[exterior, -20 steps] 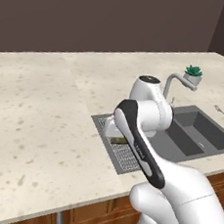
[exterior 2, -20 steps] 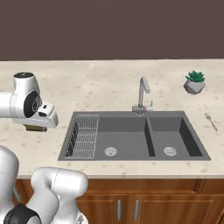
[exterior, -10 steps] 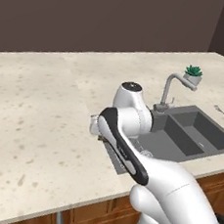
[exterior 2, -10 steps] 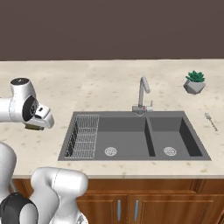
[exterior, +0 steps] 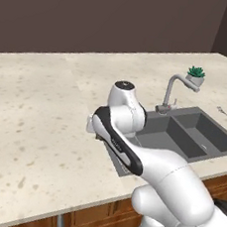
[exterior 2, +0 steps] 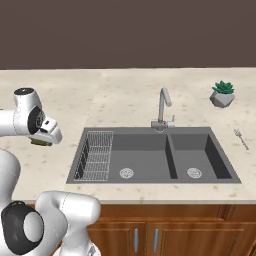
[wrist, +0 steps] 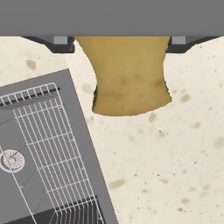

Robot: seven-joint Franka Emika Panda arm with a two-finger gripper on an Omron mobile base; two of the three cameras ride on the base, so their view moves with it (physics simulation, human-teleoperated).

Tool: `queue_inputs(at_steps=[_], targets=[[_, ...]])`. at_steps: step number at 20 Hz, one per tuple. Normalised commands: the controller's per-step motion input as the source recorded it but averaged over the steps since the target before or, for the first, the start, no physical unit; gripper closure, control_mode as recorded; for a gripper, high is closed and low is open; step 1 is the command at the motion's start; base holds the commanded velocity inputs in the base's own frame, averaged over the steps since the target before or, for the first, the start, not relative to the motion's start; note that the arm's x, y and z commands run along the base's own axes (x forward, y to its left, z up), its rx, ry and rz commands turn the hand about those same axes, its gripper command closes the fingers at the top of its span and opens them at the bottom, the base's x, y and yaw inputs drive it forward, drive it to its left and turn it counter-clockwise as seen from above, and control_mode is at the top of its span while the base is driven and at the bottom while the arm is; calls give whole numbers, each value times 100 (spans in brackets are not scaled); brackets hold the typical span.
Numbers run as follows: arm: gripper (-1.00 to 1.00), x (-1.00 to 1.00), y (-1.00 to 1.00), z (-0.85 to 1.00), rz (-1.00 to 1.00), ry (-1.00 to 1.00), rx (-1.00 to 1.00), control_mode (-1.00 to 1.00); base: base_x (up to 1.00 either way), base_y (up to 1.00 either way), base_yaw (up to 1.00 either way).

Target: Open the cabinet. Pick the sponge and place it next to the sink. Then close the cabinet.

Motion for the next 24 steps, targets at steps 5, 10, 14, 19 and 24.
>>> queue_inputs(at_steps=[5, 10, 14, 19, 24], targets=[[100, 10, 0, -31, 0, 0, 0, -100, 0, 0, 0], [100, 13, -1, -36, 1, 0, 0, -100, 0, 0, 0], [100, 14, -8, -23, 10, 0, 0, -100, 0, 0, 0], [100, 0, -1, -9, 21, 0, 0, -100, 0, 0, 0], [100, 0, 0, -14, 22, 0, 0, -100, 0, 0, 0]])
